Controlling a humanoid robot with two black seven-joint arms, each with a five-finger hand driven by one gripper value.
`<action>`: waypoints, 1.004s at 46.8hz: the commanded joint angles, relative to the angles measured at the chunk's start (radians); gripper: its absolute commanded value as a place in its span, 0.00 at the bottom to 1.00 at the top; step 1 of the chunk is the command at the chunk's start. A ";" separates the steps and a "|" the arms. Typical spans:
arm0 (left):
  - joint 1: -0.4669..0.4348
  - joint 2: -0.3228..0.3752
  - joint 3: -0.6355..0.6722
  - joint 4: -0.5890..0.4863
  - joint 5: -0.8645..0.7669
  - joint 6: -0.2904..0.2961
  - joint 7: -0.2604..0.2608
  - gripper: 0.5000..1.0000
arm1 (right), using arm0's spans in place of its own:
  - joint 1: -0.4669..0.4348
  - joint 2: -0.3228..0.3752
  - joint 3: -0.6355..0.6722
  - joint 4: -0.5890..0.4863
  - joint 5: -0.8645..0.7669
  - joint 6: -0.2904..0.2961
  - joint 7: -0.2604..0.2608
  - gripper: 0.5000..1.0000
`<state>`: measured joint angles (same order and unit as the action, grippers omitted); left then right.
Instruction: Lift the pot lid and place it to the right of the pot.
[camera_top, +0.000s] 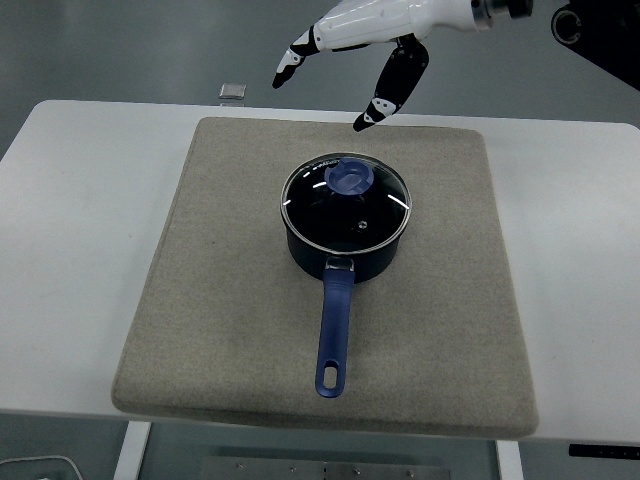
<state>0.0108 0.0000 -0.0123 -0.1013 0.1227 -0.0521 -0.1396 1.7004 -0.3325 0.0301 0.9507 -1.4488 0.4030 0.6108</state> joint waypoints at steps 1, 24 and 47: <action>0.000 0.000 0.000 0.000 0.000 0.000 0.000 1.00 | -0.001 0.003 -0.024 0.014 -0.015 -0.013 0.000 0.74; 0.000 0.000 0.000 0.000 0.000 0.000 0.000 1.00 | -0.080 0.018 -0.056 0.020 -0.016 -0.061 0.000 0.74; 0.000 0.000 0.000 0.000 0.000 0.000 0.000 1.00 | -0.120 0.024 -0.125 0.019 -0.053 -0.154 0.000 0.74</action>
<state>0.0107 0.0000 -0.0123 -0.1012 0.1227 -0.0522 -0.1396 1.5799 -0.3083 -0.0843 0.9698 -1.5000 0.2567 0.6108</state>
